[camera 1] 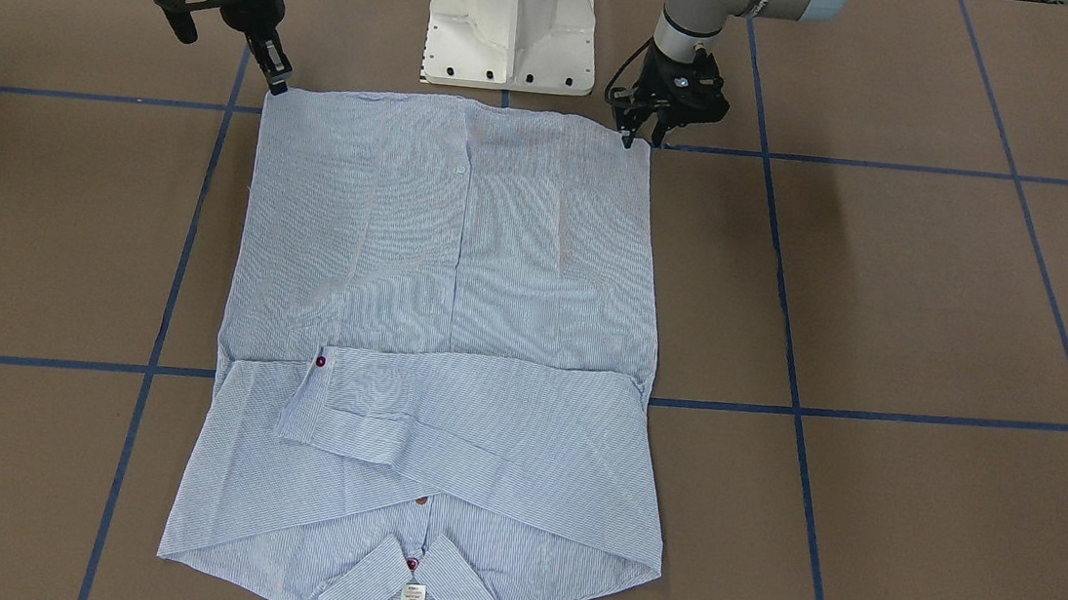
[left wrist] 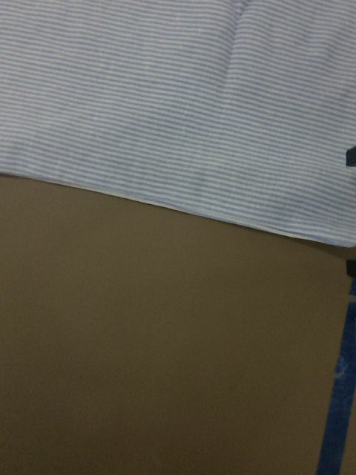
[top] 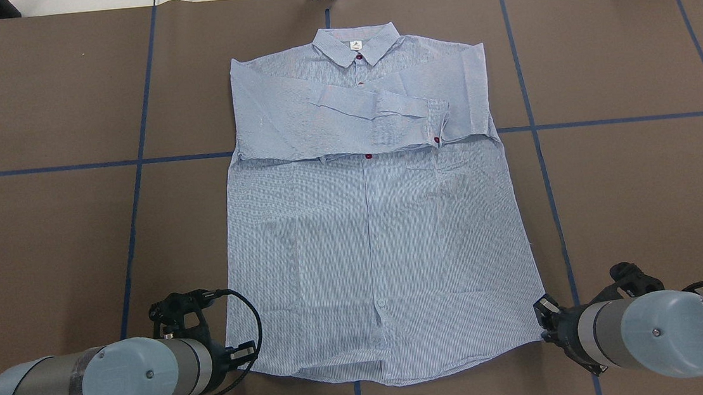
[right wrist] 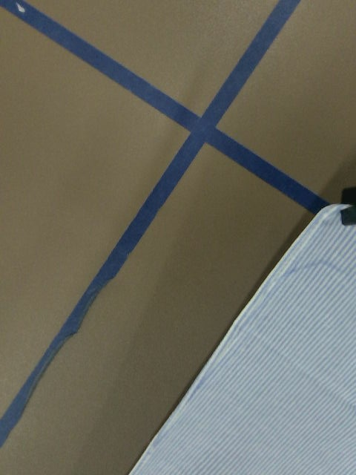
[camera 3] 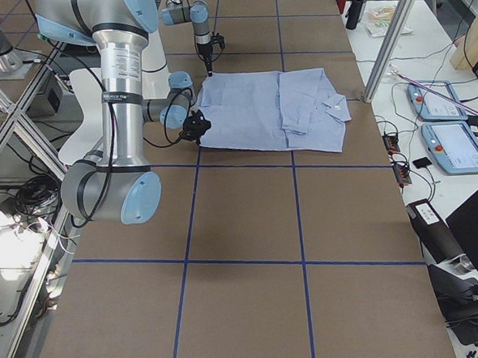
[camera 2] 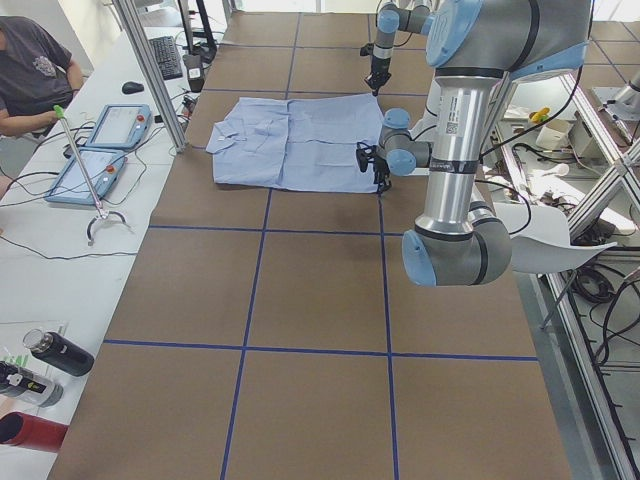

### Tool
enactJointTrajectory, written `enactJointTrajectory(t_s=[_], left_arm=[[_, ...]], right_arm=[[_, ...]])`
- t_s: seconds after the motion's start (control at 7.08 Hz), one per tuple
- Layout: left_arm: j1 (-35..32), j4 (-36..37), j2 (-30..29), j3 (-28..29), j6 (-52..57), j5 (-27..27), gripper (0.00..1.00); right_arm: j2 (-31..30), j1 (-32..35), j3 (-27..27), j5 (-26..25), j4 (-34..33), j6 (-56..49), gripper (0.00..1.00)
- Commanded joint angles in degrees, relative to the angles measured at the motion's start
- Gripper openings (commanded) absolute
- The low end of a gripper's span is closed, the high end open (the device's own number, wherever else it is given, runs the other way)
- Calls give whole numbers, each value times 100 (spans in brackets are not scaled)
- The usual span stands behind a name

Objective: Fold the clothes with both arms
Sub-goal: 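Move the left gripper down to the other hem corner and grasp both corners, then lift both hem corners and fold them toward the collar with both grippers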

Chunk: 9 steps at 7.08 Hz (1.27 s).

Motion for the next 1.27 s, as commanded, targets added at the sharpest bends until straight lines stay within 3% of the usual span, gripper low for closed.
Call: enactJointTrajectory(t_s=[0.0, 0.14, 0.42, 0.85, 1.13], left_arm=[[11, -3, 8, 26, 0, -10, 45], [11, -3, 8, 52, 9, -10, 44], [11, -3, 34, 53, 9, -10, 0], [-16, 101, 60, -305, 44, -106, 0], [-16, 933, 34, -1401, -8, -403, 0]], right_arm=[[0, 0, 0, 0, 0, 0, 0], [-8, 0, 0, 0, 0, 0, 0], [-8, 0, 0, 0, 0, 0, 0], [-8, 26, 26, 0, 0, 0, 0], [-26, 114, 236, 9, 9, 0, 0]])
